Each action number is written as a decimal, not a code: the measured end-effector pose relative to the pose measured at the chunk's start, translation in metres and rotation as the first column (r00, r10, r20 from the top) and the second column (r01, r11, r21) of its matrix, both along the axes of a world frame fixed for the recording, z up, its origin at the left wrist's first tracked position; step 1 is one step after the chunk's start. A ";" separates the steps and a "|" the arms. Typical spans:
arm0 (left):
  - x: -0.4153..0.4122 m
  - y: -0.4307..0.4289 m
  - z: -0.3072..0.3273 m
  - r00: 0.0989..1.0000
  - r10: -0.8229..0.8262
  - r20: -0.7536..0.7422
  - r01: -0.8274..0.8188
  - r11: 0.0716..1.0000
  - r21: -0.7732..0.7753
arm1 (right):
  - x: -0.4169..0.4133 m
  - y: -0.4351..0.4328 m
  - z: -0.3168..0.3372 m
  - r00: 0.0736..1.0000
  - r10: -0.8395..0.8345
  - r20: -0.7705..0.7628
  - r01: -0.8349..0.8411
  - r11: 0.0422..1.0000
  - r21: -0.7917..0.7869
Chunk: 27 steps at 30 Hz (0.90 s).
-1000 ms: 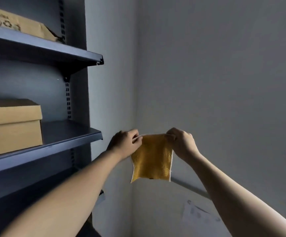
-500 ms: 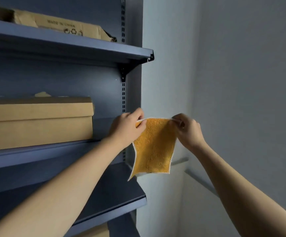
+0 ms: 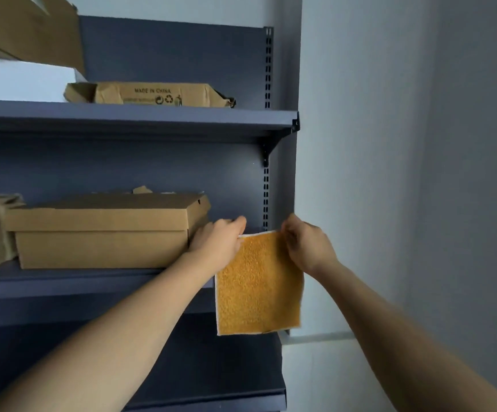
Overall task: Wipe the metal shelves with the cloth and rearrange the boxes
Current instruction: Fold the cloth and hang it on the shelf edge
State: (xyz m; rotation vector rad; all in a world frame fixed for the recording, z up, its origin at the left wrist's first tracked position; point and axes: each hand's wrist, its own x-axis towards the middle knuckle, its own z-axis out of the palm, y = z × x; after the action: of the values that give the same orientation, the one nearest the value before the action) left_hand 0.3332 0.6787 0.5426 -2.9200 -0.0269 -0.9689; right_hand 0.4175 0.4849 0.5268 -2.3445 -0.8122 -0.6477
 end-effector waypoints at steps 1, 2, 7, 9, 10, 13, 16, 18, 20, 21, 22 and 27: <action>0.002 0.000 0.000 0.999 0.021 -0.026 -0.021 1.000 0.011 | 0.006 0.002 -0.001 1.000 -0.002 -0.017 0.002 1.000 -0.027; 0.003 0.000 0.000 0.998 0.044 -0.042 -0.044 0.999 0.020 | 0.010 0.003 -0.003 0.999 -0.002 -0.035 0.000 0.999 -0.046; 0.016 0.002 -0.004 0.993 0.095 -0.071 -0.094 0.995 0.023 | 0.021 0.010 -0.006 0.998 0.007 -0.069 -0.014 0.996 -0.090; 0.019 0.006 -0.006 0.987 0.102 -0.121 -0.104 0.995 -0.010 | 0.025 0.013 -0.005 0.996 0.018 -0.088 -0.030 0.989 -0.142; 0.020 0.009 -0.008 0.985 0.091 -0.146 -0.097 0.995 -0.034 | 0.026 0.013 -0.004 0.996 0.022 -0.092 -0.039 0.982 -0.186; 0.019 0.012 -0.010 0.995 0.018 -0.094 -0.026 0.996 -0.086 | 0.019 0.014 -0.004 0.998 0.059 -0.016 -0.062 0.971 -0.231; 0.012 0.000 -0.015 0.992 -0.077 -0.101 0.061 0.986 -0.157 | 0.005 0.020 -0.009 0.986 0.164 -0.028 -0.167 0.964 -0.208; 0.008 -0.006 -0.023 0.981 -0.083 -0.177 0.055 0.986 -0.156 | -0.002 0.027 -0.019 0.982 0.175 -0.064 -0.186 0.947 -0.261; 0.003 -0.006 -0.027 0.980 -0.079 -0.181 0.046 0.983 -0.180 | -0.004 0.031 -0.024 0.984 0.166 -0.068 -0.178 0.950 -0.256; 0.001 -0.005 -0.027 0.981 -0.082 -0.176 0.046 0.979 -0.197 | -0.004 0.031 -0.025 0.985 0.161 -0.067 -0.173 0.952 -0.251; -0.002 -0.005 -0.026 0.981 -0.088 -0.171 0.051 0.977 -0.209 | -0.004 0.032 -0.025 0.986 0.160 -0.057 -0.169 0.953 -0.252; -0.023 -0.011 -0.012 0.978 -0.160 0.133 0.197 0.917 -0.346 | -0.016 0.037 -0.013 0.979 0.203 0.007 -0.203 0.976 0.083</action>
State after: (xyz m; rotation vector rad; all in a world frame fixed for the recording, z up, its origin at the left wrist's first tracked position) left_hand 0.3102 0.6679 0.5302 -3.2450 0.0675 -1.2641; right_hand 0.4011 0.5221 0.5138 -2.1515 -0.9892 -0.5809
